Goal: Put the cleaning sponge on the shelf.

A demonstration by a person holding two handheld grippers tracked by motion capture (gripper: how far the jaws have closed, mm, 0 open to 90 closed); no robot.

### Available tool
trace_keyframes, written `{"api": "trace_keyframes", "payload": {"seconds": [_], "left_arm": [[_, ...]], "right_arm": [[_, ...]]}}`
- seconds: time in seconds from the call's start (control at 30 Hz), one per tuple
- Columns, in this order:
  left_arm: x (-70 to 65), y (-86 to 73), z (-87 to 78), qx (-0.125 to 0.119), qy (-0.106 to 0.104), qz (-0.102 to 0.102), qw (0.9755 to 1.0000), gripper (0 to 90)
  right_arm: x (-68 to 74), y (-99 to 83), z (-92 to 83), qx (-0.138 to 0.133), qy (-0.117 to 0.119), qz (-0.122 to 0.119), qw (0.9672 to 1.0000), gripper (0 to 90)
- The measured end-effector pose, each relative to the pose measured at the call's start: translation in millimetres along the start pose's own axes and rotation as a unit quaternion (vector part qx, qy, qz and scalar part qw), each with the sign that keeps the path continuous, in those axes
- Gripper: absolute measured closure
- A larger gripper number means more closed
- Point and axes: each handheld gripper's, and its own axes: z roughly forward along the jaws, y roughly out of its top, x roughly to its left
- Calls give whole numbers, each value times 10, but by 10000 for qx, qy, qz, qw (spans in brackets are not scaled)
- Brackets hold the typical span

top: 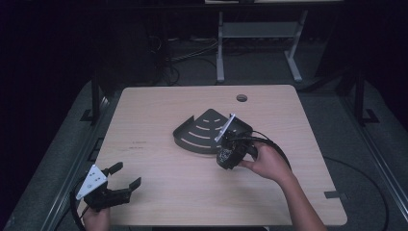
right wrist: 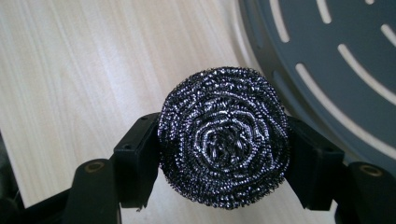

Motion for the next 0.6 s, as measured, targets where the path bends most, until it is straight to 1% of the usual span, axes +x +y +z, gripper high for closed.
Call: {"api": "trace_keyframes", "payload": {"seconds": [0.07,0.13,0.2,0.27,0.3,0.37,0.5,0.57,0.6], "left_arm": [[3,-1,-2,1,1,0,10000,135],[5,-2,-4,0,2,-13,10000,135],[8,-1,-8,-6,5,-13,10000,135],[10,0,-10,-19,9,-13,10000,135],[11,0,-10,-23,8,-13,10000,135],[11,2,-10,-16,11,-12,10000,135],[11,1,-8,-14,9,-12,10000,135],[12,1,-9,-19,12,-11,10000,135],[13,1,-10,-19,11,-10,10000,135]], "right_arm": [[-31,40,-3,-7,2,7,10000,333],[-59,66,-3,-48,79,24,10000,332],[-91,97,5,-25,71,21,10000,332],[-118,129,8,-19,114,33,9999,332],[-140,166,5,-50,159,59,9998,332],[-158,185,3,-83,172,63,9998,332],[-202,273,16,33,134,49,9999,332],[-222,303,20,9,170,51,9998,333],[-246,334,30,38,170,55,9998,333]]}}
